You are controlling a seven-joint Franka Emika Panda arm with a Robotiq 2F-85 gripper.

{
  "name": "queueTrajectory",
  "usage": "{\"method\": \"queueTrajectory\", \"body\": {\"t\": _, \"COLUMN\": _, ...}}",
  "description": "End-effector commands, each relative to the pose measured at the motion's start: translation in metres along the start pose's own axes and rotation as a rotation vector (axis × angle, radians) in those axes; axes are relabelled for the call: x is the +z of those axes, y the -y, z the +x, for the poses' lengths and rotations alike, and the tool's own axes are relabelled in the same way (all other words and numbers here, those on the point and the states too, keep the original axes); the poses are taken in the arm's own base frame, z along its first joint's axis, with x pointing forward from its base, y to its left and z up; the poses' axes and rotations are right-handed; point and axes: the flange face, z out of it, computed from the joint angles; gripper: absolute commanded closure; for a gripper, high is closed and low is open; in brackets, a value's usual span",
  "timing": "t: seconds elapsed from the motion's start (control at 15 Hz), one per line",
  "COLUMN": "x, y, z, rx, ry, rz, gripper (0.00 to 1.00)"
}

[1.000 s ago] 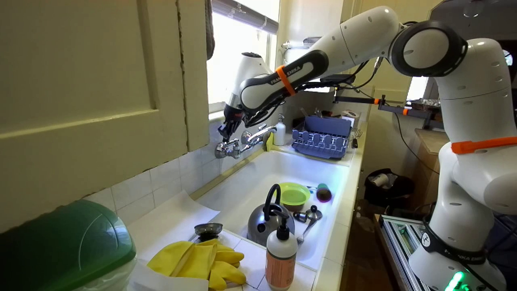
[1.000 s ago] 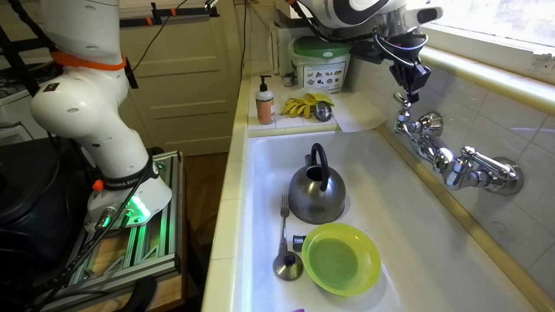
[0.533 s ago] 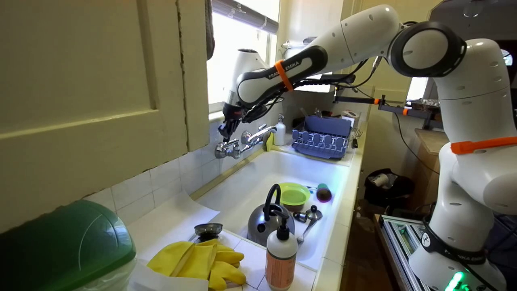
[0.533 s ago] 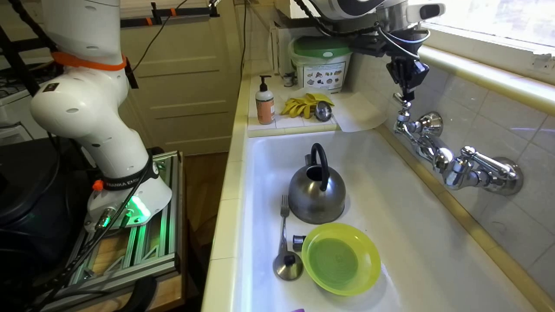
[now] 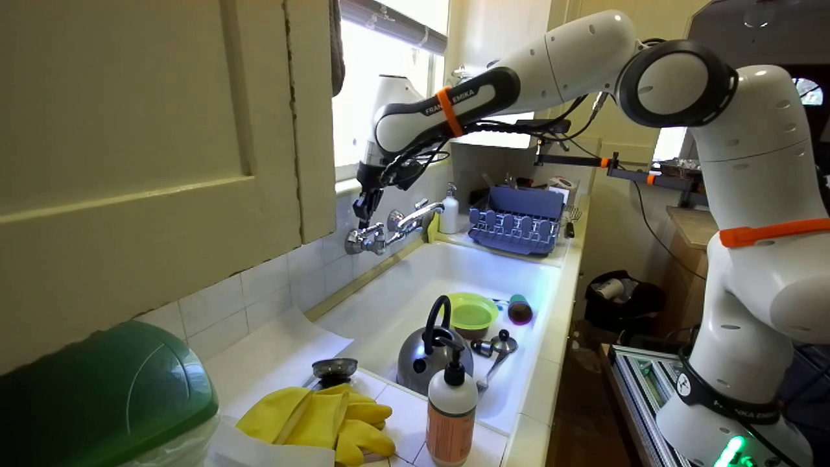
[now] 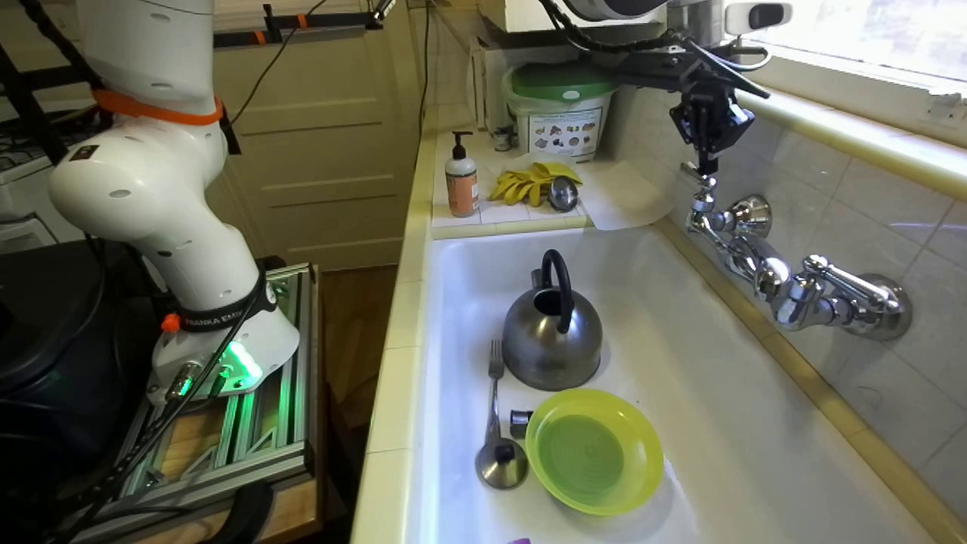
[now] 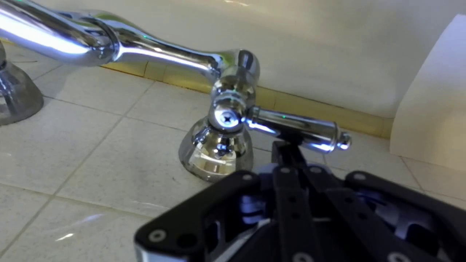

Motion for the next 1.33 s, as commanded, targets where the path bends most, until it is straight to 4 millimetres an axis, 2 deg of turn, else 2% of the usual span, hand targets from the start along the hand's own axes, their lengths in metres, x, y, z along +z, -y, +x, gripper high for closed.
{"method": "queueTrajectory", "body": {"t": 0.0, "x": 0.007, "y": -0.002, "z": -0.009, "rx": -0.126, "ry": 0.120, "rz": 0.040, "gripper": 1.00}}
{"method": "queueTrajectory", "body": {"t": 0.53, "x": 0.009, "y": -0.017, "z": -0.013, "rx": -0.329, "ry": 0.209, "rz": -0.015, "gripper": 1.00}}
{"method": "queueTrajectory", "body": {"t": 0.93, "x": 0.010, "y": -0.020, "z": -0.017, "rx": -0.494, "ry": 0.218, "rz": 0.050, "gripper": 1.00}}
{"method": "queueTrajectory", "body": {"t": 1.27, "x": 0.003, "y": -0.012, "z": -0.015, "rx": -0.460, "ry": 0.291, "rz": 0.057, "gripper": 1.00}}
